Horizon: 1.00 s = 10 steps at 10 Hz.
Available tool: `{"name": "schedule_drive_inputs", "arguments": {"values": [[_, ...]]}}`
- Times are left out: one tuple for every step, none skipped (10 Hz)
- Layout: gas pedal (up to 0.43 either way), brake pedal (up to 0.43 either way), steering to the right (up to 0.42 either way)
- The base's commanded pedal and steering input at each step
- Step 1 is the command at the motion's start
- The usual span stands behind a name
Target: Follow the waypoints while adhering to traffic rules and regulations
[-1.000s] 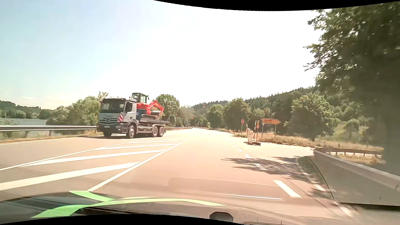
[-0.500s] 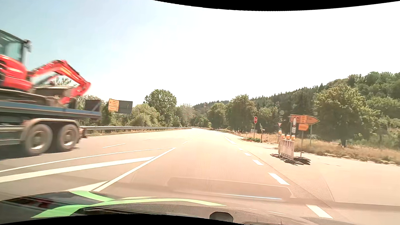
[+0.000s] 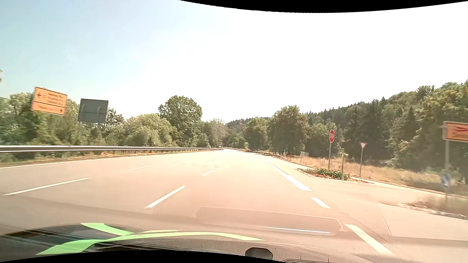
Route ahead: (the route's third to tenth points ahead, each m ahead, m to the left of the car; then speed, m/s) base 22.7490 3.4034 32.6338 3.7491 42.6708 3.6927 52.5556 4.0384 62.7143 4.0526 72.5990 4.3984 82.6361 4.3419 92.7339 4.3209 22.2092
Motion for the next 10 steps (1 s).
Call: {"name": "schedule_drive_inputs", "arguments": {"values": [[0.311,0.0,0.001],[0.319,0.0,0.001],[0.319,0.0,0.001],[0.319,0.0,0.001],[0.319,0.0,0.001],[0.331,0.0,0.001],[0.331,0.0,0.0],[0.331,0.0,0.0],[0.331,0.0,0.0],[0.311,0.0,0.0]]}}
